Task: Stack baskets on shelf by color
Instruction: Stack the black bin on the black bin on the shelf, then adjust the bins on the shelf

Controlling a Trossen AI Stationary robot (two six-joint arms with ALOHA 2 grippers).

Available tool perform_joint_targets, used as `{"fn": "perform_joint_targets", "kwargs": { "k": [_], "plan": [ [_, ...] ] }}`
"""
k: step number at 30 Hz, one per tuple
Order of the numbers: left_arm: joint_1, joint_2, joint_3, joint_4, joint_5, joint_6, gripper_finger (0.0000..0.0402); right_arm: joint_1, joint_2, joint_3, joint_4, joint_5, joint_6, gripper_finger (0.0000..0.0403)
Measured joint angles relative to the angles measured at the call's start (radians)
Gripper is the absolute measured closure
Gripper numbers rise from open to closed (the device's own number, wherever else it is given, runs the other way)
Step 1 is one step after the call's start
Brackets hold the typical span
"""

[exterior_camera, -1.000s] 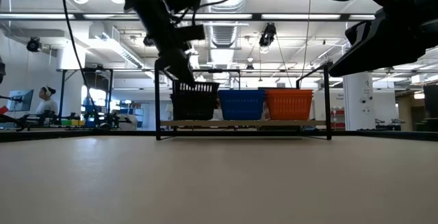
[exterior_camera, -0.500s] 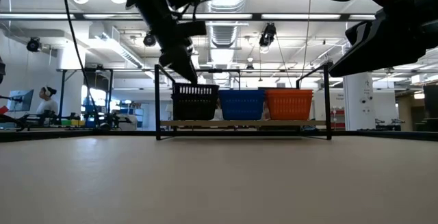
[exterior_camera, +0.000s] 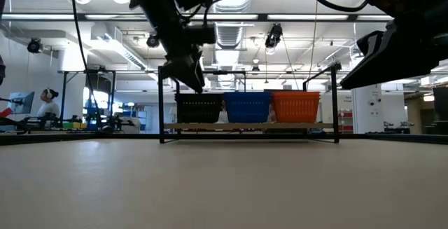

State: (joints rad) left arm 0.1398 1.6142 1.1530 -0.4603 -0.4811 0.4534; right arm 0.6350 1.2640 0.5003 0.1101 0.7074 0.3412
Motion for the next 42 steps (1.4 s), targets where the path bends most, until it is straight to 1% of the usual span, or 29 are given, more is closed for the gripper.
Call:
{"fn": "perform_joint_targets", "kwargs": {
  "k": [3, 7, 10, 18, 23, 27, 30, 33, 35, 37, 39, 42],
  "plan": [
    [0.003, 0.032, 0.0, 0.001, -0.01, 0.009, 0.0261, 0.0, 0.0, 0.0, 0.001, 0.0, 0.0, 0.0394],
    [0.003, 0.049, -0.001, 0.005, -0.113, 0.047, 0.0261, 0.0, 0.0, 0.0, 0.001, 0.0, 0.0, 0.0394],
    [0.005, 0.051, -0.001, 0.005, -0.161, 0.071, 0.0261, 0.0, 0.0, 0.0, 0.002, 0.0, 0.0, 0.0394],
    [0.003, 0.025, 0.002, 0.004, -0.181, 0.087, 0.0261, 0.0, 0.0, 0.0, 0.001, 0.0, 0.0, 0.0394],
    [-0.04, 0.021, 0.047, 0.011, -0.181, 0.072, 0.0261, 0.0, 0.0, 0.0, 0.002, 0.001, 0.017, 0.0394],
    [-0.052, 0.021, 0.098, 0.036, -0.178, -0.027, 0.0261, -0.03, -0.011, 0.011, -0.008, 0.053, 0.057, 0.0394],
    [-0.014, 0.02, 0.133, 0.039, -0.178, -0.169, 0.0261, -0.112, -0.053, 0.071, -0.038, 0.034, 0.0, 0.0394],
    [0.052, 0.019, 0.141, 0.033, -0.171, -0.289, 0.0261, -0.26, -0.107, 0.18, -0.166, -0.053, -0.047, 0.0394],
    [0.098, 0.019, 0.14, 0.034, -0.139, -0.34, 0.0261, -0.396, -0.13, 0.271, -0.292, -0.142, -0.068, 0.0394],
    [0.145, 0.023, 0.135, 0.033, -0.083, -0.379, 0.0265, -0.556, -0.134, 0.363, -0.406, -0.25, -0.094, 0.0394],
    [0.189, 0.033, 0.135, 0.032, -0.044, -0.422, 0.0276, -0.72, -0.109, 0.45, -0.491, -0.366, -0.135, 0.0394],
    [0.238, 0.053, 0.133, 0.035, -0.021, -0.449, 0.0302, -0.942, -0.034, 0.561, -0.57, -0.524, -0.188, 0.0394]
  ]
}}
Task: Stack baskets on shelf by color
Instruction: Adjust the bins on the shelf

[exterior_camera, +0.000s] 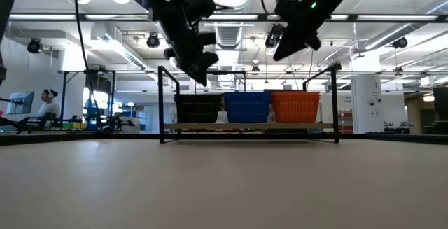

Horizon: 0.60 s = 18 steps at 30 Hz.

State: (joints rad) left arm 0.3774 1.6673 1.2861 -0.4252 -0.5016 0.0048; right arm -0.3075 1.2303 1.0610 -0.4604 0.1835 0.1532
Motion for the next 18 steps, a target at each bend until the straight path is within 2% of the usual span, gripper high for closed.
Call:
{"fn": "perform_joint_targets", "kwargs": {
  "k": [3, 6, 10, 18],
  "plan": [
    [0.025, 0.023, 0.0, -0.002, 0.006, -0.001, 0.0333, -0.159, 0.11, 0.107, -0.074, -0.101, -0.032, 0.0394],
    [0.034, 0.046, 0.0, -0.002, 0.012, -0.001, 0.0363, -0.241, 0.23, 0.202, -0.183, -0.132, -0.069, 0.0394],
    [0.04, 0.079, 0.0, 0.0, 0.012, -0.001, 0.0395, -0.269, 0.365, 0.294, -0.28, -0.139, -0.108, 0.0394],
    [0.048, 0.148, 0.002, 0.007, 0.002, 0.004, 0.0401, -0.269, 0.507, 0.369, -0.302, -0.132, -0.109, 0.0394]
  ]
}}
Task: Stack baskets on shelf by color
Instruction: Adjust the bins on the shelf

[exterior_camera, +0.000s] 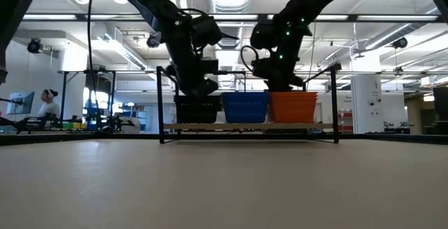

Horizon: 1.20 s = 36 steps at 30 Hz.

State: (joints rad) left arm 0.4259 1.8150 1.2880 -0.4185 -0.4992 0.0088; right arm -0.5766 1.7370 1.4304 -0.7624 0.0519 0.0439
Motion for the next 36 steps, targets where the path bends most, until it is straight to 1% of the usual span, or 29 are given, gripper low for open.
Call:
{"fn": "perform_joint_targets", "kwargs": {
  "k": [5, 10, 17, 19, 21, 23, 25, 27, 30, 34, 36],
  "plan": [
    [0.001, 0.013, -0.002, 0.047, 0.005, 0.028, 0.0401, 0.001, -0.008, 0.001, 0.013, 0.001, -0.046, 0.0394],
    [0.0, 0.012, -0.003, 0.102, 0.054, 0.057, 0.0401, 0.003, -0.031, 0.001, 0.012, 0.0, -0.069, 0.0394],
    [-0.014, -0.012, -0.004, 0.097, 0.073, 0.134, 0.0401, 0.002, -0.045, -0.009, 0.006, 0.005, -0.072, 0.0394],
    [-0.014, -0.026, 0.0, 0.096, 0.071, 0.106, 0.0402, 0.002, -0.05, -0.012, 0.003, 0.05, -0.056, 0.0394],
    [-0.011, -0.033, 0.002, 0.097, 0.068, 0.045, 0.0402, 0.002, -0.057, -0.014, 0.004, 0.099, -0.045, 0.0394],
    [0.003, -0.033, 0.005, 0.101, 0.097, 0.004, 0.0402, 0.002, -0.063, -0.018, 0.004, 0.107, -0.045, 0.0394],
    [0.017, -0.032, 0.003, 0.109, 0.139, -0.002, 0.0402, 0.002, -0.064, -0.024, 0.005, 0.107, -0.045, 0.0394],
    [0.021, -0.02, -0.001, 0.121, 0.143, -0.002, 0.0402, 0.003, -0.064, -0.031, 0.002, 0.105, -0.046, 0.0394],
    [0.02, 0.002, -0.009, 0.144, 0.154, 0.013, 0.0401, 0.003, -0.064, -0.045, 0.005, 0.105, -0.056, 0.0394],
    [0.011, 0.008, -0.022, 0.213, 0.21, 0.075, 0.0401, 0.002, -0.064, -0.055, 0.002, 0.103, -0.068, 0.0394],
    [0.007, 0.008, -0.023, 0.228, 0.227, 0.082, 0.0401, 0.002, -0.064, -0.055, 0.004, 0.1, -0.071, 0.0394]
  ]
}}
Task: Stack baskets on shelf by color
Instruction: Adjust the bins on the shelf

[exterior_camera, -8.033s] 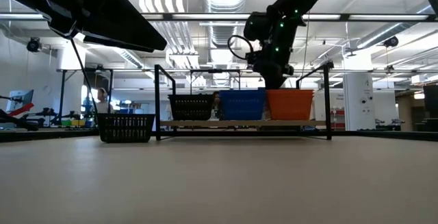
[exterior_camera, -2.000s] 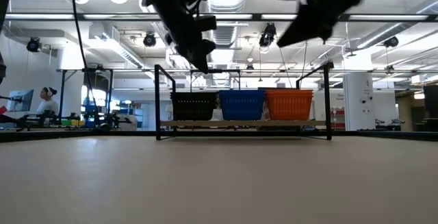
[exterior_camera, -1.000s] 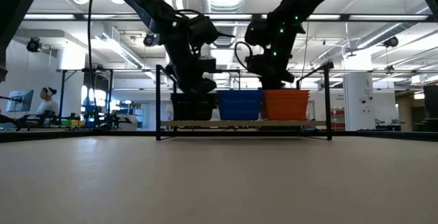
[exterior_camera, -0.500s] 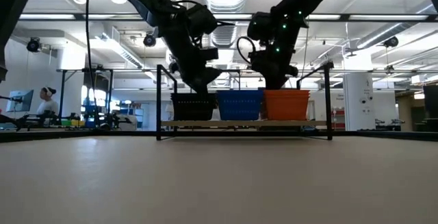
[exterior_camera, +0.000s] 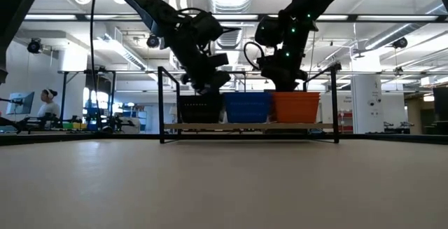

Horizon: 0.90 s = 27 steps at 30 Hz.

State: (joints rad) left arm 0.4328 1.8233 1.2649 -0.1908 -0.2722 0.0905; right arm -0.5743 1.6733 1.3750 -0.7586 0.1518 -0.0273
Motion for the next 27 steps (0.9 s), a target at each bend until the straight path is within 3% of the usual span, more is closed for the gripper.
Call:
{"fn": "perform_joint_targets", "kwargs": {
  "k": [7, 16, 21, 27],
  "plan": [
    [-0.008, -0.018, 0.0, -0.001, 0.006, 0.023, 0.0401, 0.0, -0.005, 0.0, 0.004, -0.002, -0.014, 0.0394],
    [-0.034, -0.105, -0.001, -0.042, -0.073, -0.044, 0.0401, 0.0, -0.073, -0.027, -0.023, 0.0, 0.006, 0.0394],
    [-0.035, -0.097, -0.019, -0.103, -0.019, -0.154, 0.0401, 0.0, -0.079, -0.08, -0.014, -0.091, -0.002, 0.0394],
    [-0.047, -0.063, -0.03, -0.105, 0.035, -0.164, 0.0401, 0.006, -0.075, -0.099, 0.056, -0.115, -0.005, 0.0394]
  ]
}}
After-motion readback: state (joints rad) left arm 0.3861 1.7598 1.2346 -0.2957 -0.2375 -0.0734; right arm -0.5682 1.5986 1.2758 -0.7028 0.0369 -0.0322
